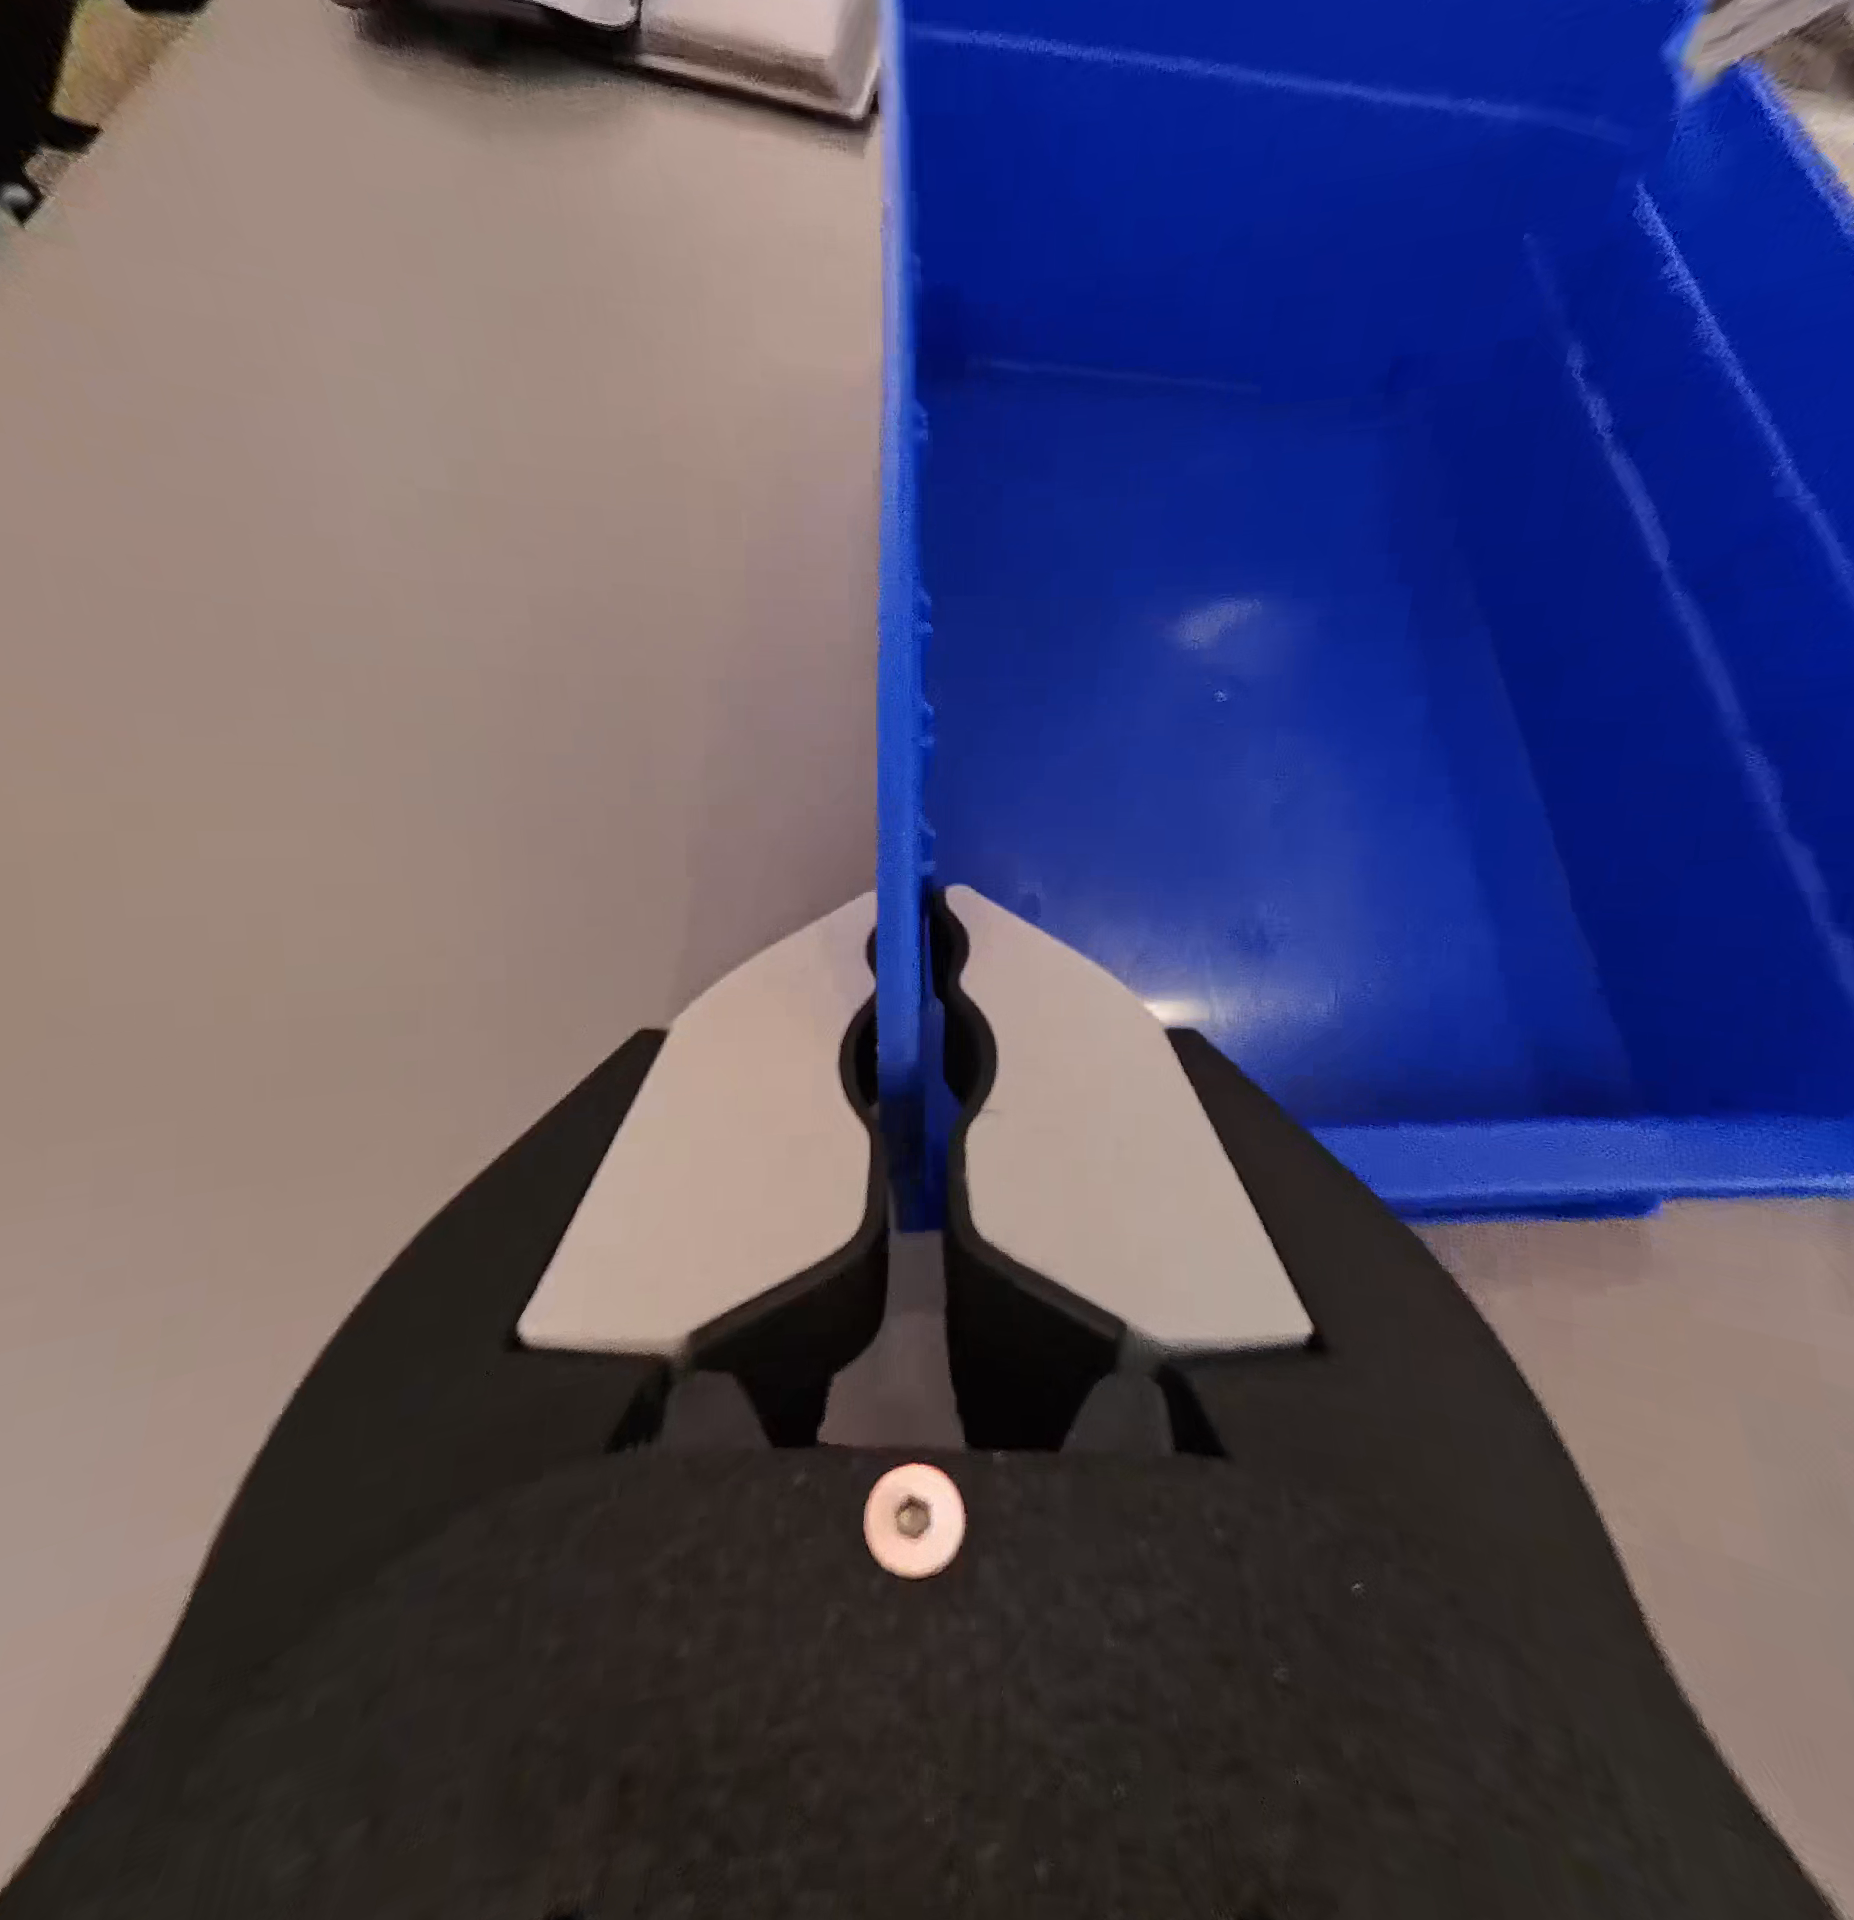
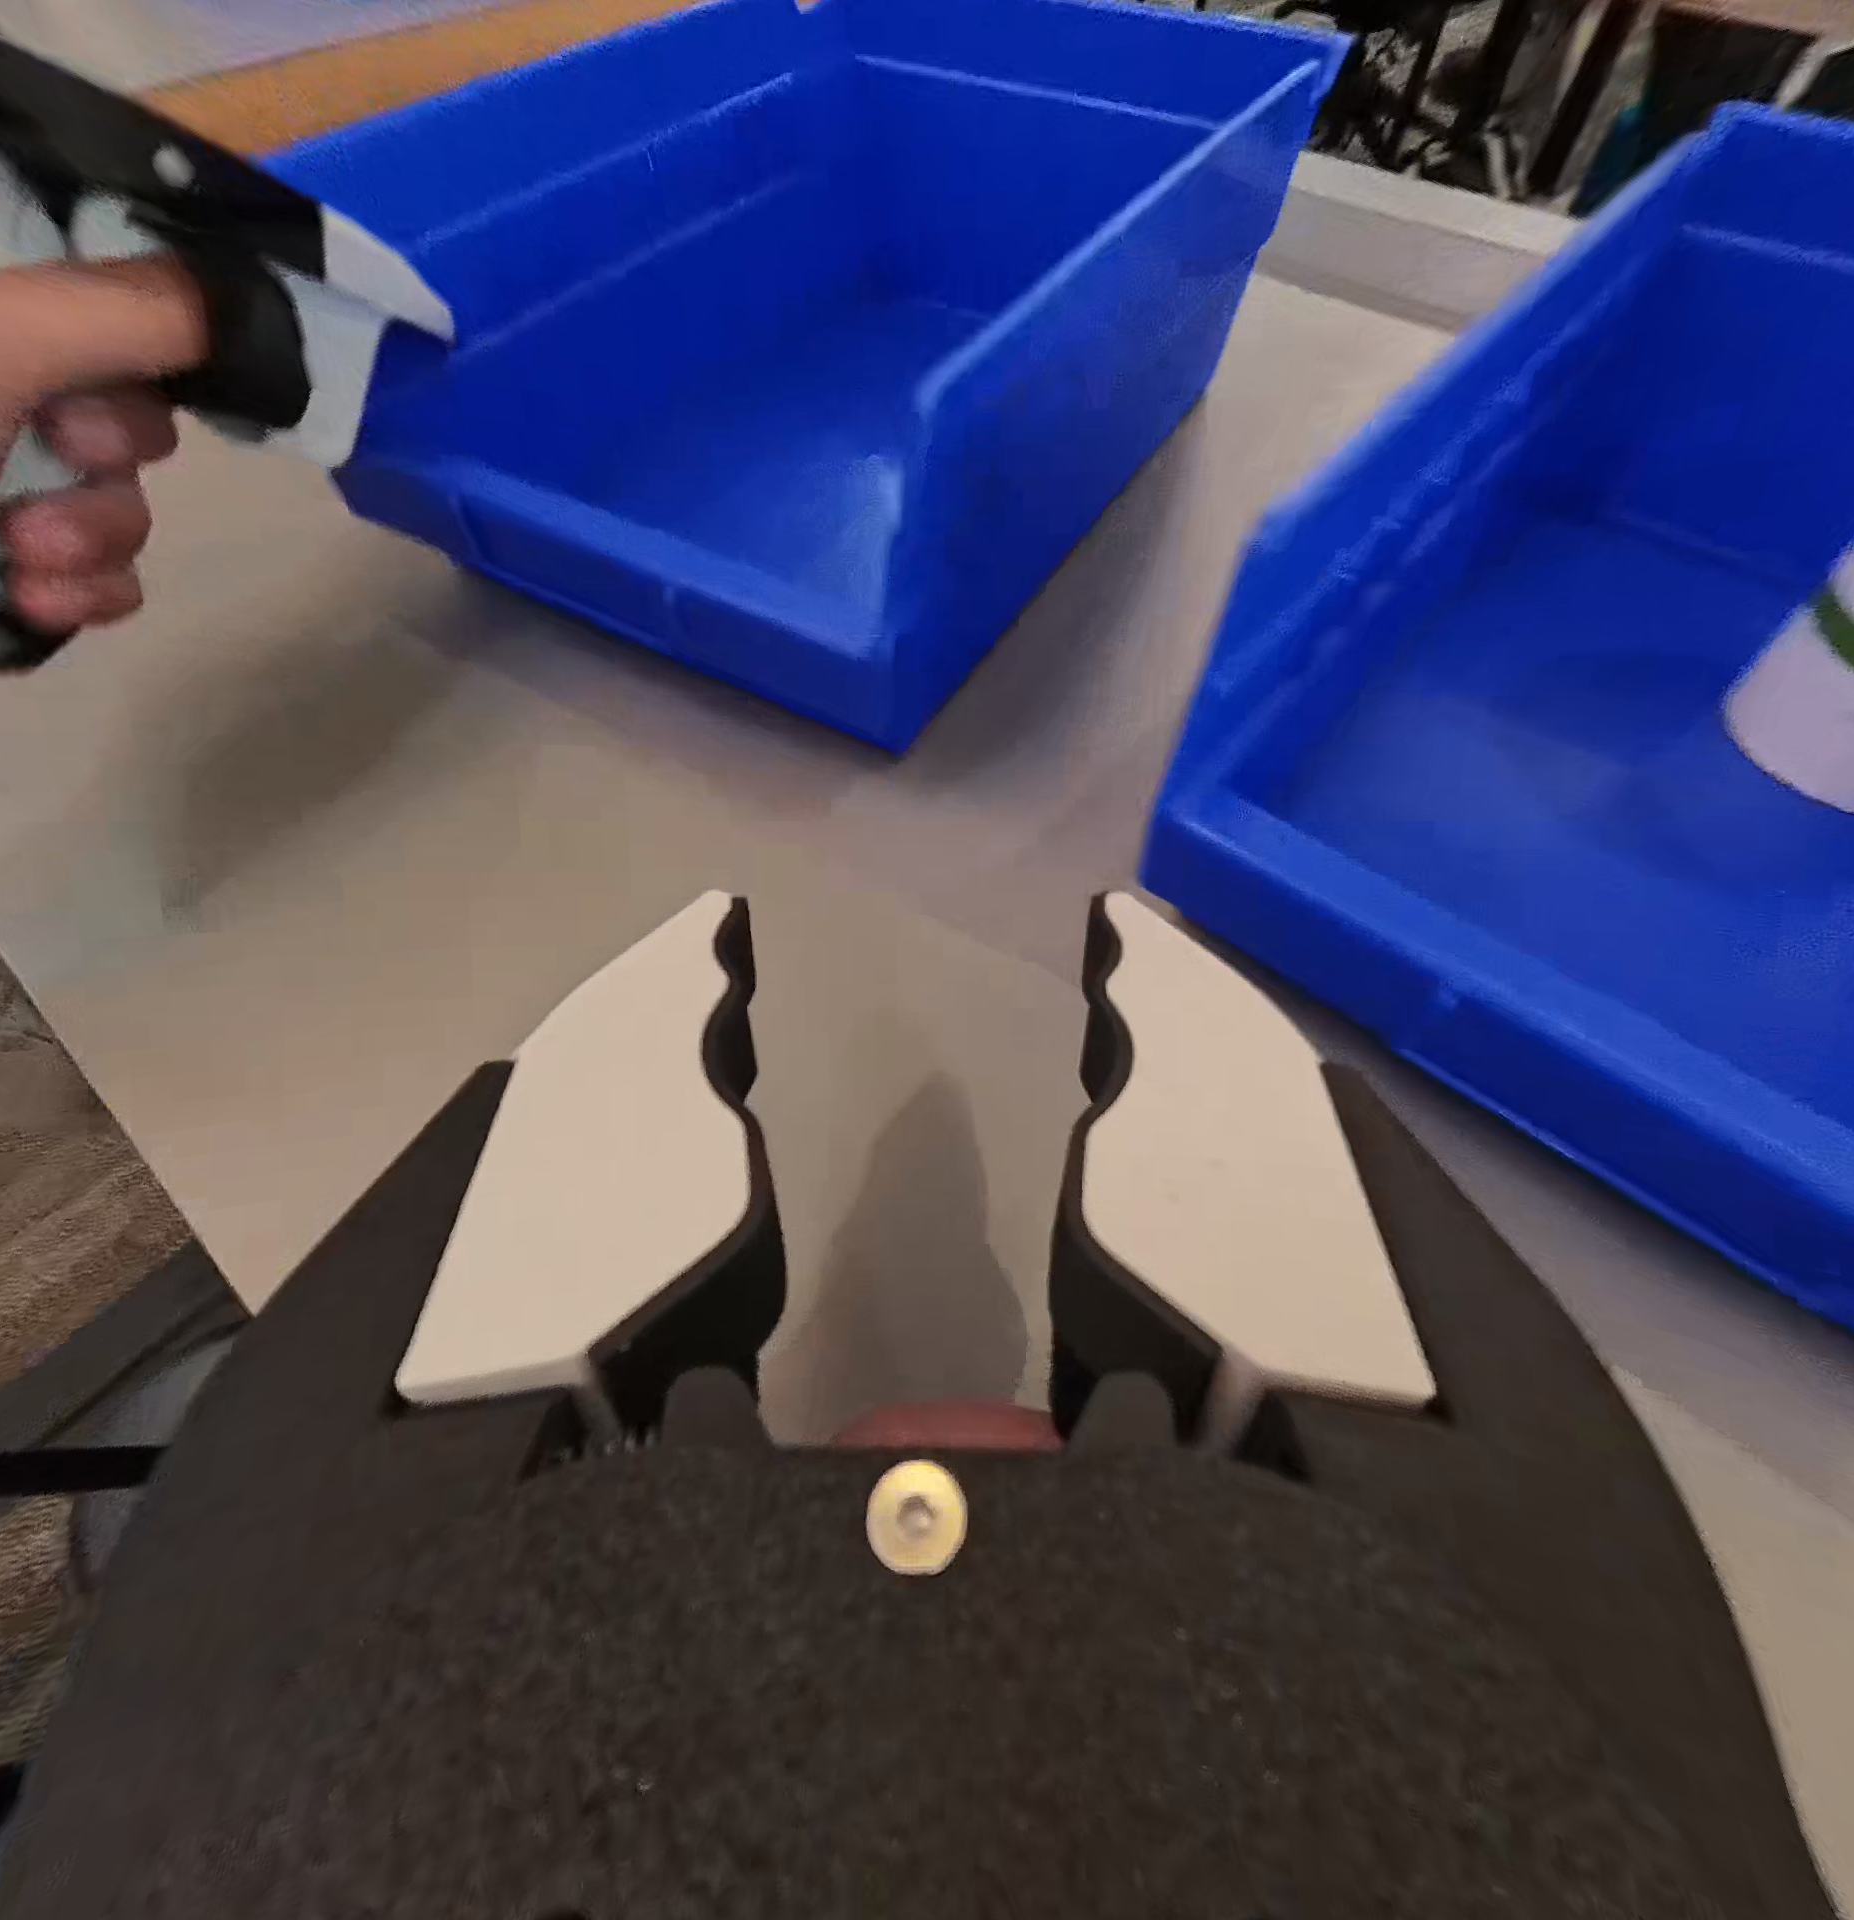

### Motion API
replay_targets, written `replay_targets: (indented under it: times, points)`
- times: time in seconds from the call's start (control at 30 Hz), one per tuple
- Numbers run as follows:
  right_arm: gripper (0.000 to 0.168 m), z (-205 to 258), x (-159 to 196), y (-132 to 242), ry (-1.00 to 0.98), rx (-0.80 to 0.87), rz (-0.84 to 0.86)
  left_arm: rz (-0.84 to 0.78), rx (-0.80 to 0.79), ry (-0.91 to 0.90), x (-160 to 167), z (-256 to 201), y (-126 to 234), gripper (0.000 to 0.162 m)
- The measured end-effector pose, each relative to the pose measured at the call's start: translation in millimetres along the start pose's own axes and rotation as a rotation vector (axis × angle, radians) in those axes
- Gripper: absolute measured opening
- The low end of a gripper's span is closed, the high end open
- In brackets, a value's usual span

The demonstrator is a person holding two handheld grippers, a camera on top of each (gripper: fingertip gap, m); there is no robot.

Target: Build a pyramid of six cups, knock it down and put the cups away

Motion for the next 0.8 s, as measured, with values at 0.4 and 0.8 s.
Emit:
replay_targets:
  times: [0.4, 0.8]
  points:
    - [0.004, 30.0, -21.8, -27.1, -0.087, 0.125, -0.022, -0.073, -0.099, 0.038, 80.4, -19.2, 107.8, 0.008]
    - [0.005, -60.0, -135.0, 112.0, -0.015, 0.423, -0.444, -0.451, 0.018, -0.105, -45.3, -136.8, 179.6, 0.006]
Point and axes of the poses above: each gripper's, where its closed fingertips meet, y back along the fingers, x out of its underside, z = x × y across the jaws, the point moved 1 cm from there along y, back along the fingers, and after that the axes turned 3 degrees about x, right-handed, at the moved point
